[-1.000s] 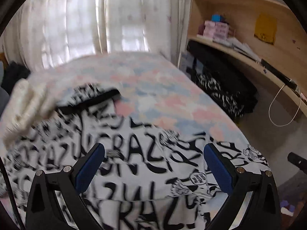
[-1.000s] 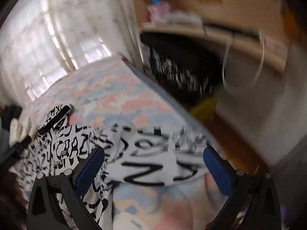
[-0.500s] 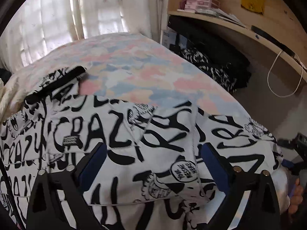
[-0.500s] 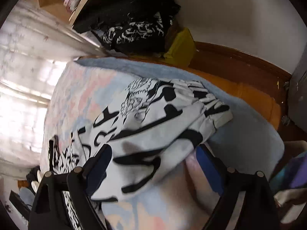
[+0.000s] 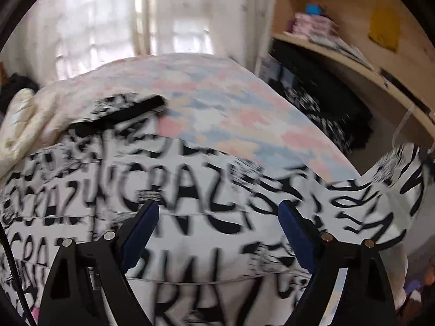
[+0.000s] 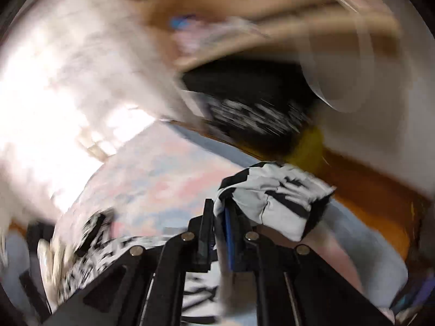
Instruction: Fold large clothes
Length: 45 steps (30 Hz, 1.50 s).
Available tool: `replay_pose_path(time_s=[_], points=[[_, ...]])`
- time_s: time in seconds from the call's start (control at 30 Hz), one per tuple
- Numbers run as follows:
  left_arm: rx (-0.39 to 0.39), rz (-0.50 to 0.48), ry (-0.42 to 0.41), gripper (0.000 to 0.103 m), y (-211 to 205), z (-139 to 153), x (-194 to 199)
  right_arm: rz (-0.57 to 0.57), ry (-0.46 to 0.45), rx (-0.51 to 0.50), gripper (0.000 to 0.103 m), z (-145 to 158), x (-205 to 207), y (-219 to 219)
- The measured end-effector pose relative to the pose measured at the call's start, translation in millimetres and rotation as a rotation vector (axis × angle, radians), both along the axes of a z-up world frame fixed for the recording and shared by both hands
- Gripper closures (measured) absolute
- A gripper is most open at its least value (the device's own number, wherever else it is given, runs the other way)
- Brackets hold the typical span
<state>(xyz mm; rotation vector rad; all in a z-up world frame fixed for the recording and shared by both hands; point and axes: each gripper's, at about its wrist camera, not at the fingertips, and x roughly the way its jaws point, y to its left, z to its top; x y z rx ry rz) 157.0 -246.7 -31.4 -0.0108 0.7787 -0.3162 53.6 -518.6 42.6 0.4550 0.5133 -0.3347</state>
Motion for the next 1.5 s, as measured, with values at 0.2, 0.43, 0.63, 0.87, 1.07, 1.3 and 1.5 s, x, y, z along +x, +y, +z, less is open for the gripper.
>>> replay_pose_path(time_s=[0.2, 0.43, 0.63, 0.87, 1.07, 1.3, 1.5], points=[[-0.057, 0.161, -0.028, 0.015, 87.6, 11.4, 2.3, 0.351, 0.077, -0.191, 0.095, -5.2, 59.5, 139.3], [-0.090, 0.204, 0.073, 0.015, 154.6, -27.9, 7.4, 0.564, 0.371, -0.216, 0.086, -116.8, 87.0, 240.8], [-0.133, 0.163, 0.155, 0.015, 167.3, -59.7, 3.0, 0.616, 0.427, -0.217, 0.045, -148.4, 57.8, 267.5], [-0.204, 0.099, 0.248, 0.015, 157.9, -78.8, 7.0, 0.586, 0.297, -0.090, 0.045, -103.4, 43.1, 246.4], [-0.201, 0.041, 0.244, 0.015, 146.6, -81.4, -1.4, 0.436, 0.267, -0.081, 0.045, -65.9, 16.9, 178.6], [-0.167, 0.000, 0.243, 0.015, 127.7, -84.0, -4.7, 0.211, 0.363, -0.119, 0.045, -48.4, -15.5, 79.2], [-0.140, -0.022, 0.242, 0.015, 121.0, -86.4, -11.1, -0.012, 0.484, -0.095, 0.045, -60.2, -58.5, -26.6]])
